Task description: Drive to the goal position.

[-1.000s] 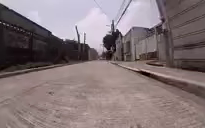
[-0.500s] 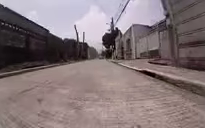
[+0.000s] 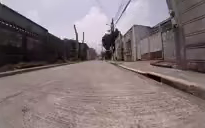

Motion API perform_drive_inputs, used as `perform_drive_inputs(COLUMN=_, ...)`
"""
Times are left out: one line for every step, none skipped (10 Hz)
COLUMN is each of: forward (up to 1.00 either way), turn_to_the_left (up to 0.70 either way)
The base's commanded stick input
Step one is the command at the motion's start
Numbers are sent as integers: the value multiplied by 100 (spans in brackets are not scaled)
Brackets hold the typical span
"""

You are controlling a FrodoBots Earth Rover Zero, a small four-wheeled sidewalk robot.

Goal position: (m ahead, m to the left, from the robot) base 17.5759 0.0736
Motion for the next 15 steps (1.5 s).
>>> perform_drive_inputs(forward=70, turn_to_the_left=0)
perform_drive_inputs(forward=70, turn_to_the_left=0)
perform_drive_inputs(forward=70, turn_to_the_left=0)
perform_drive_inputs(forward=70, turn_to_the_left=0)
perform_drive_inputs(forward=70, turn_to_the_left=0)
perform_drive_inputs(forward=70, turn_to_the_left=0)
perform_drive_inputs(forward=70, turn_to_the_left=0)
perform_drive_inputs(forward=70, turn_to_the_left=0)
perform_drive_inputs(forward=70, turn_to_the_left=0)
perform_drive_inputs(forward=70, turn_to_the_left=0)
perform_drive_inputs(forward=70, turn_to_the_left=0)
perform_drive_inputs(forward=70, turn_to_the_left=0)
perform_drive_inputs(forward=70, turn_to_the_left=0)
perform_drive_inputs(forward=70, turn_to_the_left=0)
perform_drive_inputs(forward=70, turn_to_the_left=0)
